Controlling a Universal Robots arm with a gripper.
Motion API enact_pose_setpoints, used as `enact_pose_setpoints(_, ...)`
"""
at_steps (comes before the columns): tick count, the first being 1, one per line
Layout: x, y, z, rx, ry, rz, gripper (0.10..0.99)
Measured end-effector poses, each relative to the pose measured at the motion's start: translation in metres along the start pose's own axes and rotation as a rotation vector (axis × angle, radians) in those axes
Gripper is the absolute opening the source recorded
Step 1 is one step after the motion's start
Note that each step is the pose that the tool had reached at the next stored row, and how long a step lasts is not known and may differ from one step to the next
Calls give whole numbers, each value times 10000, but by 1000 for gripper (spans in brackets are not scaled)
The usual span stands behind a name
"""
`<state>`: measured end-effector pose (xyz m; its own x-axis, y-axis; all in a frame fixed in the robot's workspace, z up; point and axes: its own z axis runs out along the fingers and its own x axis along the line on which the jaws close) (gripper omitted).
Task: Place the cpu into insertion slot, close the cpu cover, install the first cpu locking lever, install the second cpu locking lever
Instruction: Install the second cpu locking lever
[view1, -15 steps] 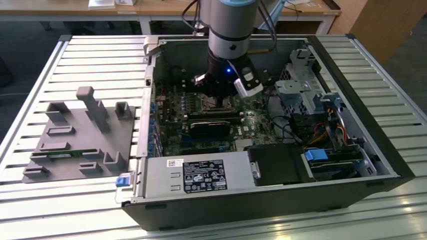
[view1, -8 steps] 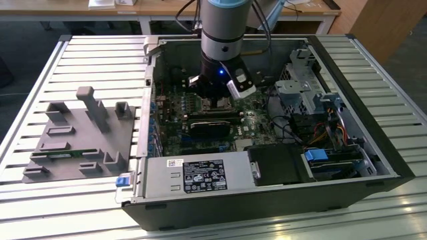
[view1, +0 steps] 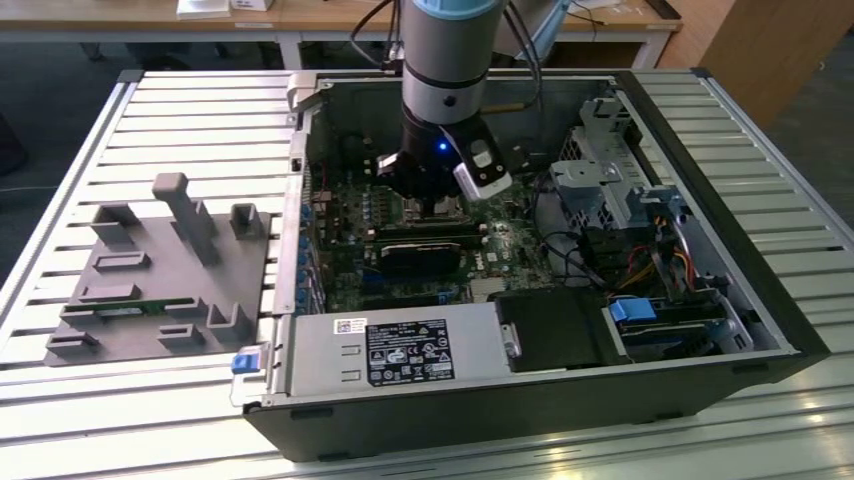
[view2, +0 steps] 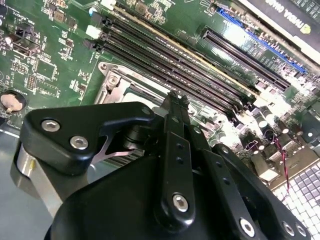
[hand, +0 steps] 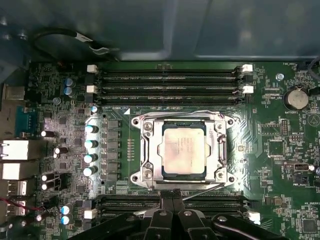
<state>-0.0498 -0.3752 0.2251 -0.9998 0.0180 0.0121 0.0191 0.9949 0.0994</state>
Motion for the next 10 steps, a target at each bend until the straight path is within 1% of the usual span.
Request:
enact_pose_setpoints(4, 0, -11, 18, 0, 0, 0, 106)
enact_pose_setpoints(10, 21, -22, 100, -5, 1, -1, 106)
